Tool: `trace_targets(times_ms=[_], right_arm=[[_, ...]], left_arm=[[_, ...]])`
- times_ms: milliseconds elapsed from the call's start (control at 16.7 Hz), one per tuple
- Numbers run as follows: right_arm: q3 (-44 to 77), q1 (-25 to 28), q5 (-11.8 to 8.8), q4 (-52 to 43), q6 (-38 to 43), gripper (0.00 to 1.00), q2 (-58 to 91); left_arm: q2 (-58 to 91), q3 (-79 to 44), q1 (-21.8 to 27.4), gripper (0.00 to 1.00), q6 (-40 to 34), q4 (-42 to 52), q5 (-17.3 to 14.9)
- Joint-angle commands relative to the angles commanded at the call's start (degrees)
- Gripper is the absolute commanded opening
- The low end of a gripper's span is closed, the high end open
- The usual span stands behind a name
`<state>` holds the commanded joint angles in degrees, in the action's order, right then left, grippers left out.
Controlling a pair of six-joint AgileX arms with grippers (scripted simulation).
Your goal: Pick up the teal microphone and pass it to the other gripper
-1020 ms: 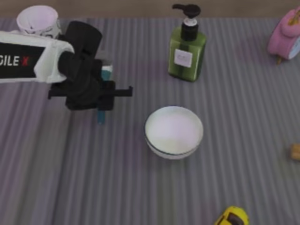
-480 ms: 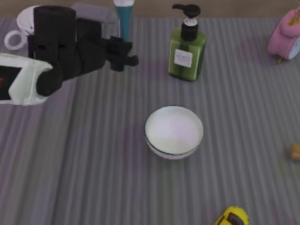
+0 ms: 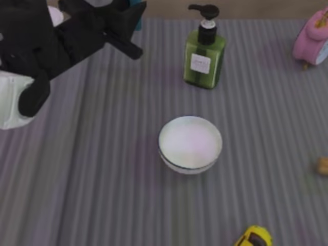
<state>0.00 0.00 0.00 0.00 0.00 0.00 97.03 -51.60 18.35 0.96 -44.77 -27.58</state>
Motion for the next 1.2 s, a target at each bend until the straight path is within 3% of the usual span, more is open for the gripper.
trace_targets(times_ms=[420, 900, 1020, 1200], right_arm=[[0.0, 0.0, 0.0, 0.0, 0.0, 1.0, 0.0], [0.0, 0.0, 0.0, 0.0, 0.0, 1.0, 0.0], [0.0, 0.0, 0.0, 0.0, 0.0, 1.0, 0.0], [0.0, 0.0, 0.0, 0.0, 0.0, 1.0, 0.0]], left_arm=[[-0.2, 0.3, 1.2, 0.0, 0.0, -0.6, 1.0], [-6.0, 9.6, 15.6, 0.0, -1.1, -9.4, 16.6], [-6.9, 10.6, 17.2, 0.0, -1.2, -10.5, 18.2], [-6.6, 10.4, 17.1, 0.0, -1.2, -10.4, 18.1]])
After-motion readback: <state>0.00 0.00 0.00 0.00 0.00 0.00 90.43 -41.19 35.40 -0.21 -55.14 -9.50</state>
